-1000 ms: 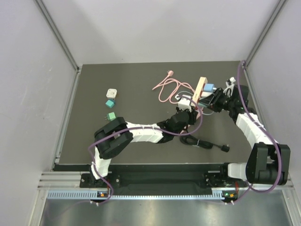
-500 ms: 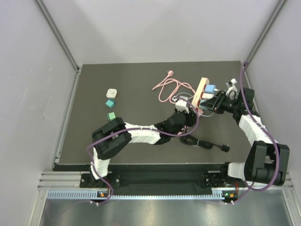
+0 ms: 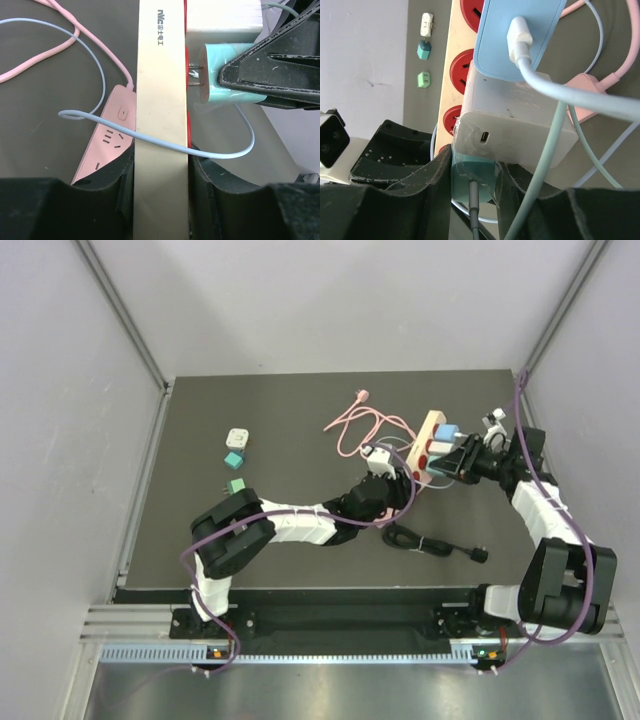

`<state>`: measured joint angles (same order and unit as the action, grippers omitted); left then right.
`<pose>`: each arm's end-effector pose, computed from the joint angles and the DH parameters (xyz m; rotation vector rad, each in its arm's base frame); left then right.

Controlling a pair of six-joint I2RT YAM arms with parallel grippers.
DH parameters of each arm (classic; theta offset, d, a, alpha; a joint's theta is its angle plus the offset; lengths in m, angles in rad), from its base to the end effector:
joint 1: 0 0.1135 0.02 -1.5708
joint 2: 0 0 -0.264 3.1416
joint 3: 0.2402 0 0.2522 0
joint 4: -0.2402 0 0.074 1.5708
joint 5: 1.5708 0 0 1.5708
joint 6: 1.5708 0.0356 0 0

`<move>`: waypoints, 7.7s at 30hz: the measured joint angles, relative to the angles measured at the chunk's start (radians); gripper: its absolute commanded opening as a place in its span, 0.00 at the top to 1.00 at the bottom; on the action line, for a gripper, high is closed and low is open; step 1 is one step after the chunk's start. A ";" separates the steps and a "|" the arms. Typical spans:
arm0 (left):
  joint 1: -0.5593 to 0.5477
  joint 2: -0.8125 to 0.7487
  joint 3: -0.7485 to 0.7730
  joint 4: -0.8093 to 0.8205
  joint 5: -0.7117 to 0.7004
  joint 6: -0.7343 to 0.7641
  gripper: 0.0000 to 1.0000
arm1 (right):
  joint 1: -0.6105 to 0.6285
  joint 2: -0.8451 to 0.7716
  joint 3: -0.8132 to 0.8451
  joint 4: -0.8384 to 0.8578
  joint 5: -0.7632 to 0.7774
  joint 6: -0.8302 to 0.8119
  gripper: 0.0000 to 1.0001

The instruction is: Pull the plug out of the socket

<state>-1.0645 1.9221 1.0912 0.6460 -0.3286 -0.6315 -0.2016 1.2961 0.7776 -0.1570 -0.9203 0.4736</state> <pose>0.2167 -0.3671 0.2011 0.1468 1.8380 -0.9371 0.2658 -0.0254 0.2386 0.2254 2.1599 1.1749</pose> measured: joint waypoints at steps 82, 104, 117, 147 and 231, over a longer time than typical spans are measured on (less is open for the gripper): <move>0.117 0.181 0.085 -0.048 0.319 -0.212 0.67 | -0.052 -0.245 0.914 0.031 -0.252 -0.063 1.00; 0.134 0.116 0.051 -0.060 0.391 -0.148 0.76 | -0.057 -0.164 1.130 -0.459 0.070 -0.528 1.00; 0.164 -0.052 -0.095 -0.094 0.346 -0.078 1.00 | -0.063 -0.050 1.231 -0.504 0.308 -0.632 1.00; 0.219 -0.559 -0.505 -0.147 0.259 -0.059 1.00 | -0.055 0.698 0.887 -0.360 0.455 -0.659 0.88; 0.232 -0.656 -0.695 -0.058 0.333 -0.392 1.00 | 0.631 0.151 0.252 -0.404 0.341 -0.697 0.45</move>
<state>-0.8330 1.2663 0.3958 0.5880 0.0040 -1.0237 0.4297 1.4471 1.0294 -0.5606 -0.5793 -0.2234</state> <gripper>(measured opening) 0.402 0.625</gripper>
